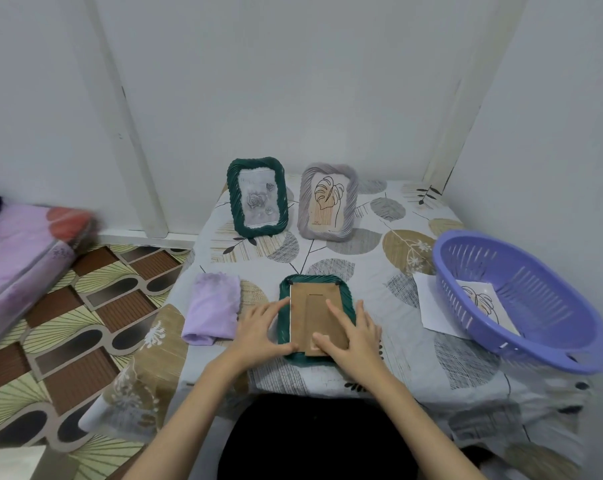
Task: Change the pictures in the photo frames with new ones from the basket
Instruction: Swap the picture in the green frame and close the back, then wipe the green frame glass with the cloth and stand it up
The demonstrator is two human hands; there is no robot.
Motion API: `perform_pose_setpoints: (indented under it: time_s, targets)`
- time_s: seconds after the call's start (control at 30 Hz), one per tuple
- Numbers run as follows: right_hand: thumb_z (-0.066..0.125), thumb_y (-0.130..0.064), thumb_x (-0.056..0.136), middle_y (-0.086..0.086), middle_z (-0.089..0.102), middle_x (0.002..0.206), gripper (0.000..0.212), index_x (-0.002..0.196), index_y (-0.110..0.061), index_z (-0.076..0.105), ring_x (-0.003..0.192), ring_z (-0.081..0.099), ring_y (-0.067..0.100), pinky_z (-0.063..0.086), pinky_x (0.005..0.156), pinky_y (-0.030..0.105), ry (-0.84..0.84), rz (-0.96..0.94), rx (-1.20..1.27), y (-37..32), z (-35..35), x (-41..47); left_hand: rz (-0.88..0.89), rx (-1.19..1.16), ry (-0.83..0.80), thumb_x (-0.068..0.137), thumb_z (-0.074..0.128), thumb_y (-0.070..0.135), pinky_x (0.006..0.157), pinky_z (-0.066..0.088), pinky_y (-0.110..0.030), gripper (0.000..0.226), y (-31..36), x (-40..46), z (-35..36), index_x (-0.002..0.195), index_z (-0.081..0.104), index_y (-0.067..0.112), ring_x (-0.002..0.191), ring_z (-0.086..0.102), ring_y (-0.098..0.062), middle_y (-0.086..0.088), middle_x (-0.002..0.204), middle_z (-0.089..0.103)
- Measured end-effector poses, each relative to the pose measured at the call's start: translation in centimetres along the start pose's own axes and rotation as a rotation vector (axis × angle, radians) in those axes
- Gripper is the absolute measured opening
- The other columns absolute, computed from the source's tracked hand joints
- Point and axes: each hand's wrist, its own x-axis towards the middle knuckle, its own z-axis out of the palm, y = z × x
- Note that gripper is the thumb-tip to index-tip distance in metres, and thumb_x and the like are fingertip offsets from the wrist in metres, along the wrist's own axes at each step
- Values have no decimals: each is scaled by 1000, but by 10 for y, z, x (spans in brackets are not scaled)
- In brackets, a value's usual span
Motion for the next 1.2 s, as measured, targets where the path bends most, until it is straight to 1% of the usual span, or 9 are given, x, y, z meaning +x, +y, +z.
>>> perform_pose_setpoints:
  time_s: [0.1, 0.17, 0.27, 0.43, 0.67, 0.77, 0.87, 1.07, 1.2]
  targets:
    - [34, -82, 57, 10, 11, 153, 78, 131, -57, 28, 136, 10, 24, 17, 113, 41, 54, -16, 24, 8, 1, -10, -38, -168, 8, 50, 69, 53, 108, 29, -35, 98, 7, 3, 4, 138, 32, 32, 130, 33, -20, 2, 139, 41]
    - [47, -76, 64, 11, 17, 150, 63, 123, -61, 33, 135, 12, 22, 19, 113, 40, 36, -20, 95, 9, 1, -14, -35, -392, 47, 63, 81, 14, 97, 43, -27, 85, 12, 6, 4, 135, 37, 24, 120, 46, -20, -7, 137, 44]
    - [61, -49, 82, 10, 27, 145, 50, 124, -56, 35, 133, 16, 20, 19, 111, 35, 27, -23, 203, 6, -11, -11, -94, -856, 90, 71, 60, -20, 64, 55, -26, 83, 26, 8, -4, 137, 34, 23, 91, 60, -19, -12, 130, 47]
    - [51, -32, 92, -11, 52, 115, 43, 124, -56, 34, 93, 50, 10, 41, 82, 18, 60, -109, 520, -19, -48, -4, -102, -1170, 100, 79, 42, -20, 52, 49, -23, 69, 49, 4, -24, 137, 41, 17, 73, 59, -16, -11, 117, 59]
    - [50, -35, 92, -17, 56, 111, 51, 136, -48, 29, 77, 63, 13, 51, 65, 24, -1, -136, 722, -46, -72, -1, 170, -1048, -59, 67, 74, -1, 85, 51, -29, 84, 74, 1, -25, 139, 37, 24, 101, 61, -16, 1, 132, 53]
    - [56, -29, 90, -22, 55, 114, 60, 138, -48, 26, 80, 66, 27, 54, 68, 33, 28, -116, 659, -37, -76, -7, 191, -1059, -171, 75, 65, -10, 77, 49, -21, 80, 81, 3, -16, 138, 31, 24, 83, 55, -6, 5, 132, 54]
    - [46, -11, 93, -2, 60, 120, 58, 142, -35, 27, 77, 58, 24, 49, 70, 34, 55, -52, 654, -24, -79, -4, 164, -1026, -182, 82, 49, -17, 73, 48, -19, 69, 81, 6, -10, 135, 35, 24, 84, 55, -5, 1, 130, 56]
    - [37, 4, 91, 4, 49, 137, 51, 139, -11, 38, 86, 57, 10, 49, 68, 15, 74, 156, 854, 2, -69, 5, -28, -68, 418, 81, 59, 7, 107, 27, -37, 49, 34, 12, -5, 128, 50, 20, 128, 35, -28, -11, 139, 41]
    - [31, 12, 88, 12, 52, 133, 52, 136, -5, 41, 114, 55, 25, 46, 97, 39, 32, 301, 1119, 17, -37, 13, -390, 133, 563, 92, 47, 18, 111, 21, -48, 43, -4, 7, -26, 134, 43, 24, 134, 21, -37, -19, 147, 26]
